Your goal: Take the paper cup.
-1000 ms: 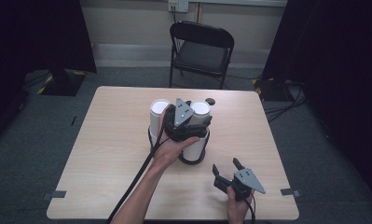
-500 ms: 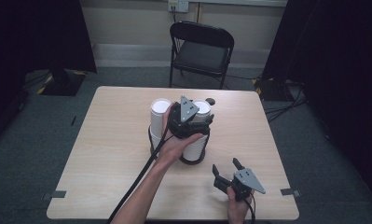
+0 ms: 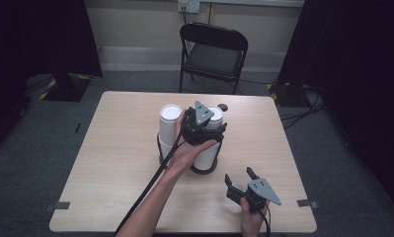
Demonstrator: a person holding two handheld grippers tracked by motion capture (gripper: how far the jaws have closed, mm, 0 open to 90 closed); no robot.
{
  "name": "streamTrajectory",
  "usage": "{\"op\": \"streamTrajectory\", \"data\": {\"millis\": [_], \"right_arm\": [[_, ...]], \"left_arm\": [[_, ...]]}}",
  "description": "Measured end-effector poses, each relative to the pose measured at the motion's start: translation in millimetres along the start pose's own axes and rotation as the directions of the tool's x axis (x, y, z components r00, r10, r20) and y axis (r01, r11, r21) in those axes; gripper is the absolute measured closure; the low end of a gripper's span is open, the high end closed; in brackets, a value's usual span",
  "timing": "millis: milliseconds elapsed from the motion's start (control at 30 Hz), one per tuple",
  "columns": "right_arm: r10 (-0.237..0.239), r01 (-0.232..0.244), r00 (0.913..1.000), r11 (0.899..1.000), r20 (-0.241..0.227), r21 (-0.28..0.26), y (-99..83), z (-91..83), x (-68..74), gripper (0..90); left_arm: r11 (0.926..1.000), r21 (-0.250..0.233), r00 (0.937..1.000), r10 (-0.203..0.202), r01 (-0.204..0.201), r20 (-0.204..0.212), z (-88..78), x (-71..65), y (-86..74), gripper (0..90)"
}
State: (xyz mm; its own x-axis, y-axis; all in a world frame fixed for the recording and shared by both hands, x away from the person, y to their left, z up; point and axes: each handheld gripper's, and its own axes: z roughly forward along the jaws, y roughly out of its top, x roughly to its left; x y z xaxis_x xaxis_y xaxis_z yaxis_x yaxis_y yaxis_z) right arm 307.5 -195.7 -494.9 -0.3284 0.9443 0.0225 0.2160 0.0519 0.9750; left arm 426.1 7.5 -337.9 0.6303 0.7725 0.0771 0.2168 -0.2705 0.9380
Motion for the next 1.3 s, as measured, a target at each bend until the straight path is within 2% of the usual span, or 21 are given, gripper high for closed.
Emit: {"op": "streamTrajectory", "data": {"millis": [67, 167, 233, 467, 567, 900, 1300], "right_arm": [[0.002, -0.002, 1.0000, 1.000, 0.000, -0.001, 0.0, 0.0, 0.0, 17.0], [0.001, -0.001, 1.0000, 1.000, 0.000, 0.000, 0.0, 0.1, -0.1, 17.0], [0.001, -0.001, 1.0000, 1.000, 0.000, 0.001, 0.1, 0.1, 0.1, 17.0], [0.000, 0.000, 1.0000, 1.000, 0.001, 0.001, 0.1, 0.1, 0.1, 17.0], [-0.001, 0.001, 1.0000, 1.000, 0.000, 0.001, 0.1, 0.1, 0.2, 17.0], [0.003, -0.003, 1.0000, 1.000, -0.001, -0.001, 0.0, 0.0, -0.2, 17.0], [0.003, -0.003, 1.0000, 1.000, -0.002, -0.002, 0.0, 0.0, -0.3, 17.0]], "left_arm": [[1.0000, 0.004, 1.0000, 0.004, -0.004, 0.000, 0.5, 0.3, -0.3, 17.0], [0.9999, 0.011, 0.9999, -0.013, 0.013, 0.006, 0.7, 2.2, -0.1, 19.8], [1.0000, 0.008, 0.9999, -0.003, 0.003, 0.011, 0.6, 2.4, -0.1, 20.0], [1.0000, 0.003, 0.9999, -0.008, 0.008, 0.013, 0.7, 2.7, -0.1, 20.3], [1.0000, -0.006, 0.9999, -0.004, 0.004, 0.010, 0.3, 2.4, -0.3, 20.4], [0.9981, -0.054, 0.9993, -0.028, 0.029, 0.024, -5.2, 4.9, 2.9, 20.6], [0.9956, -0.084, 0.9987, -0.038, 0.041, 0.032, -10.4, 5.9, 5.3, 20.8]]}}
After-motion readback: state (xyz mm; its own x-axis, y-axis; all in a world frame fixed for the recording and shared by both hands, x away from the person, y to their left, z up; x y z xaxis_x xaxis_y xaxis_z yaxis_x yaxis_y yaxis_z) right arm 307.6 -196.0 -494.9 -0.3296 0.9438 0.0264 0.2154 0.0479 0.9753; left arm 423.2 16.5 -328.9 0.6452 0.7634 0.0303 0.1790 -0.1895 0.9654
